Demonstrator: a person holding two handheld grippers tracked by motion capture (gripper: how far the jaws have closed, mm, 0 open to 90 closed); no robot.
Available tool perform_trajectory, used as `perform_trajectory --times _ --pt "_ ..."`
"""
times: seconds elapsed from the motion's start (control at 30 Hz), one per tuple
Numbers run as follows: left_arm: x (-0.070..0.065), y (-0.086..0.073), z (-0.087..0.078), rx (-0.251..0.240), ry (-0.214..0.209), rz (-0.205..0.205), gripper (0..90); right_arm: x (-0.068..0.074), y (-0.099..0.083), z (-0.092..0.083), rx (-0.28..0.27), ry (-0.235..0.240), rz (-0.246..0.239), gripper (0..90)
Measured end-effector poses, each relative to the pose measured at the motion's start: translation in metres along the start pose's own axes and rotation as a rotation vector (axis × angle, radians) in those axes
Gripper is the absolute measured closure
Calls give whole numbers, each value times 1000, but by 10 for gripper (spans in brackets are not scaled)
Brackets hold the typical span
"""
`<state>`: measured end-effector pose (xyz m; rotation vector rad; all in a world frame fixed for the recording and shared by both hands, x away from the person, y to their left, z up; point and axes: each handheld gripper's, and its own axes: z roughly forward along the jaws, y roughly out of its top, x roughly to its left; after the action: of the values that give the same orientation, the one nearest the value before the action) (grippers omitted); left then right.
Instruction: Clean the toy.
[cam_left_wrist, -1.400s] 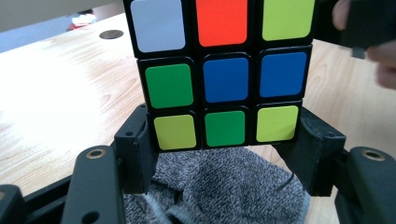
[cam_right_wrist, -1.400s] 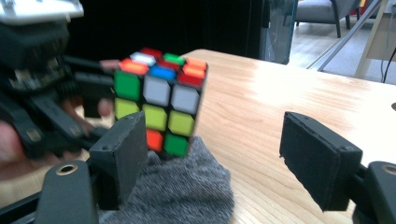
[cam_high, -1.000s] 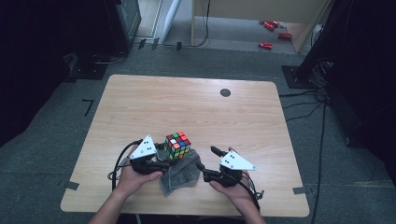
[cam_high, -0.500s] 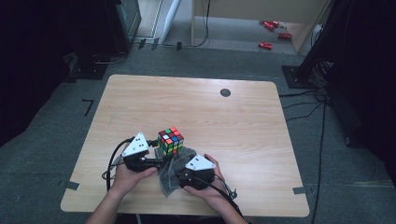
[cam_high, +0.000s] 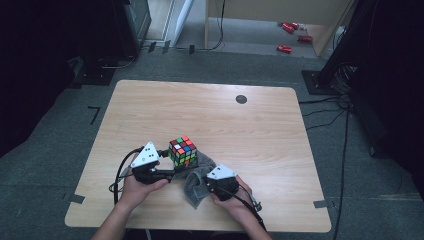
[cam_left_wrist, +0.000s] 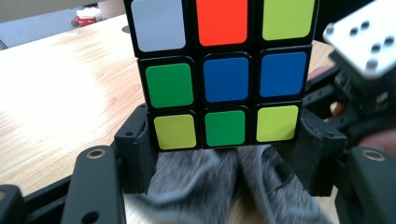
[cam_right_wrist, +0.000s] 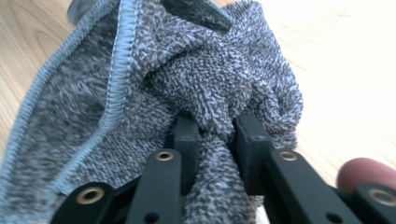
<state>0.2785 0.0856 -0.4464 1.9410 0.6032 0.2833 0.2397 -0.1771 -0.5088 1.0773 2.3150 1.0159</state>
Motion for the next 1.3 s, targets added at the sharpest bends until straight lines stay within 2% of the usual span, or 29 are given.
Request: perform_trajectory --times 0.1,0.17,0.23,0.27,0.3,0.37,0.47,0.53,0.63,0.7,0.77,0.87,0.93,1.0,1.07,1.17,1.2,1.3 --pt "2 0 -2 -4 4 -7 346 -13 -2 -17 -14 4 20 756" --pt "3 -1 -2 0 4 -10 346 -17 -5 -28 -6 30 13 694" --pt "3 -1 -1 2 4 -7 347 -16 -8 -33 30 103 -23 556" --pt "3 0 0 0 2 -9 346 -14 -9 -34 42 135 -58 488" --pt "2 0 0 0 3 -5 346 -11 -10 -37 34 148 -90 450" --pt "1 1 0 -3 0 -6 346 -12 -7 -45 0 197 -116 390" --pt "2 1 0 -2 -1 -8 346 -22 -1 -56 -123 244 -85 311" --pt "3 1 0 -5 -5 -16 346 -27 2 -53 -185 251 -81 218" --pt "2 1 1 1 -12 -15 346 -24 5 -35 -172 247 -124 133" --pt "1 0 2 8 -17 -9 346 -19 8 -22 -144 283 -120 133" --pt "0 0 3 11 -21 -5 347 -16 9 -8 -98 274 -104 128" --pt "-1 -1 4 15 -25 -1 346 -12 6 8 -21 207 -101 130" --pt "-2 -1 5 17 -30 3 346 -9 4 13 28 145 -110 172" --pt "-4 -1 6 20 -33 6 346 -7 4 13 39 147 -98 250" --pt "-6 -1 7 19 -33 10 346 -6 4 11 43 144 -108 330" --pt "-9 -1 8 17 -18 14 346 -6 0 7 17 126 -110 586" --pt "-10 -2 9 21 -19 17 346 -7 -1 6 9 114 -105 643" --pt "-10 -3 11 26 -14 16 346 -13 -1 -1 -3 102 -81 713"
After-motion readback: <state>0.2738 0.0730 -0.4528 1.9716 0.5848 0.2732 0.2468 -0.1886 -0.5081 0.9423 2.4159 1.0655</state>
